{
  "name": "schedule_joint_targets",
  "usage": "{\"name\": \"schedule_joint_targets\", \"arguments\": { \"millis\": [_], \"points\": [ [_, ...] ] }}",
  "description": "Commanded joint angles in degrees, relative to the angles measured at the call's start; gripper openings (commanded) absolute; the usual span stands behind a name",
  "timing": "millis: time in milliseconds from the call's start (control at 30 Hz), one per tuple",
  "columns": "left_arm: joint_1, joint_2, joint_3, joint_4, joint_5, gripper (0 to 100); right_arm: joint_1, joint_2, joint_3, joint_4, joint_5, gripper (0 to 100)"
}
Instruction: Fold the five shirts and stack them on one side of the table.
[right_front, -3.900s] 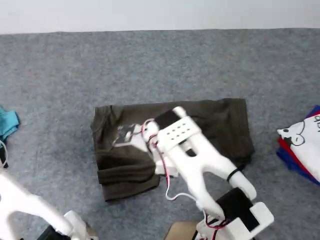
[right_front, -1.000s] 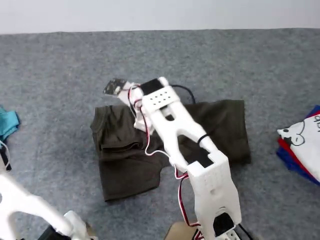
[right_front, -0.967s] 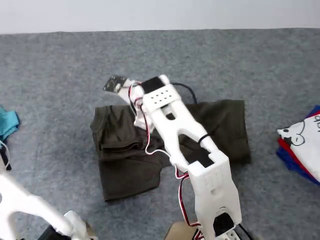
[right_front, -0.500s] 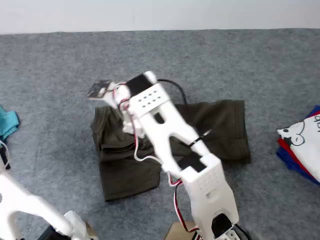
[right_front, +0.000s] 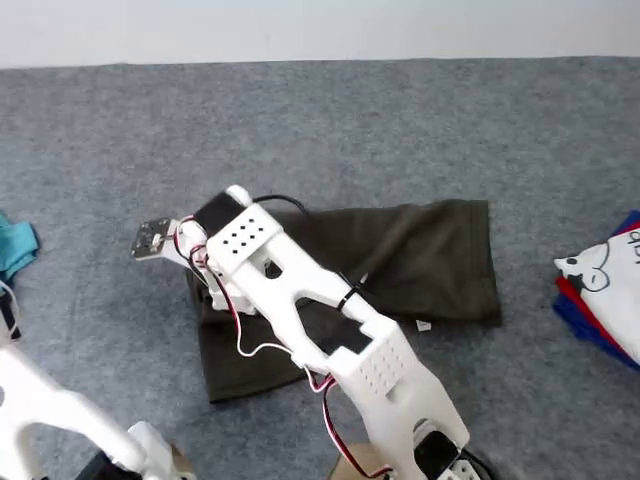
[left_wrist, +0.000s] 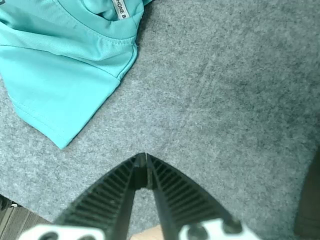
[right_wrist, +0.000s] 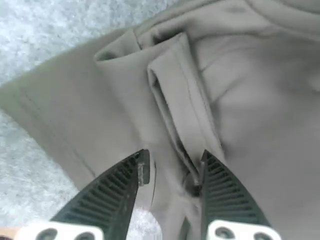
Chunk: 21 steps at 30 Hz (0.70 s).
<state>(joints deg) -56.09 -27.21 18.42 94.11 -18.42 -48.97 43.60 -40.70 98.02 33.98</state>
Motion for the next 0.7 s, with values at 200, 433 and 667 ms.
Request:
{"name": "schedule_joint_targets", "arguments": {
  "millis": [200, 433, 667],
  "points": [
    [0.18, -1.32, -0.22, -1.14, -0.7, 1, 1.98, 1.1, -2.64, -4.97, -0.18, 9.5],
    [0.18, -1.32, -0.04, -1.85, -0.7, 1, 4.44, 1.1, -4.04, -4.62, 0.0, 1.4],
    [0.18, -1.32, -0.04, -1.85, -0.7, 1, 7.69, 1.63, -7.65, -5.05, 2.2, 1.3]
  ]
}}
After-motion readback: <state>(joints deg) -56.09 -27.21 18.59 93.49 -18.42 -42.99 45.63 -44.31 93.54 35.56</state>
